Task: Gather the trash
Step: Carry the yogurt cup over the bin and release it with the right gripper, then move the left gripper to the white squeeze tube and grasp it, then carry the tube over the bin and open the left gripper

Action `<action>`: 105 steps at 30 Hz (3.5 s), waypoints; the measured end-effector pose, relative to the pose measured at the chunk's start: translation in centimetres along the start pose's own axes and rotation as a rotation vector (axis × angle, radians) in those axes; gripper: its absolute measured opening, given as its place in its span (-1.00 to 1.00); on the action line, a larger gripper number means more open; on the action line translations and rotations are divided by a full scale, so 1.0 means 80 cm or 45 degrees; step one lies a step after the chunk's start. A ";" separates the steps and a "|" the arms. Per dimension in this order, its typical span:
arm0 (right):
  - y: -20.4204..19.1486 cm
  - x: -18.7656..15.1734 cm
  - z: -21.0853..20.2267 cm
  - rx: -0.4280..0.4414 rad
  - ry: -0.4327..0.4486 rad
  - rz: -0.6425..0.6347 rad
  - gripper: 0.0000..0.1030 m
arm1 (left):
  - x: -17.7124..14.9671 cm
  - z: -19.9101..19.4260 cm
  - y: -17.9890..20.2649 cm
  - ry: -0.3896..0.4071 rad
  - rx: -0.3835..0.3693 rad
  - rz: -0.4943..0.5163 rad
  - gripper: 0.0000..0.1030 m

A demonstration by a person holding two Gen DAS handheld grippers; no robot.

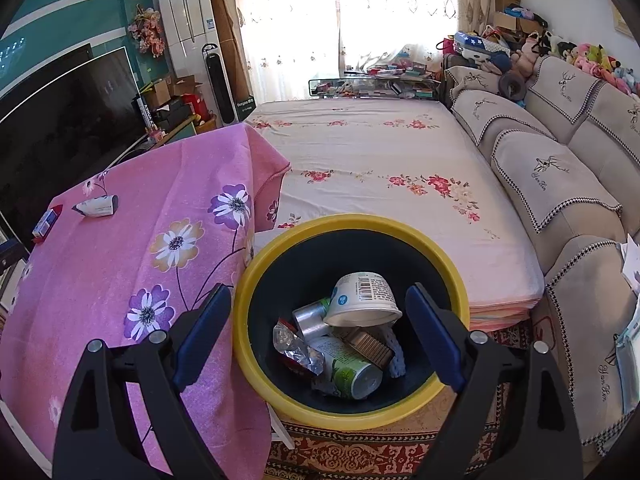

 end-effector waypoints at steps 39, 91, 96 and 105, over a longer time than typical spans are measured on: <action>-0.027 0.011 0.036 -0.002 -0.068 -0.068 0.64 | 0.081 0.248 -0.032 -0.400 -0.411 0.489 0.79; -0.034 -0.016 -0.092 0.044 0.093 -0.102 0.64 | -0.019 0.095 0.037 -0.338 -0.163 0.293 -0.51; -0.039 -0.020 -0.108 0.057 0.119 -0.099 0.64 | -0.013 0.036 0.061 -0.240 -0.109 0.282 -0.50; -0.029 -0.029 -0.141 0.053 0.172 -0.089 0.64 | 0.010 -0.057 0.185 -0.062 -0.199 0.367 -0.50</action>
Point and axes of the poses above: each gripper's, at about its wrist camera, not at the fingertips, and z roughly the way its jaws point, y to its right, x to its top, the point moved 8 cm from there along z, roughly the way its jaws point, and after that the axes turned 1 degree about y, right-handed, at the moved point
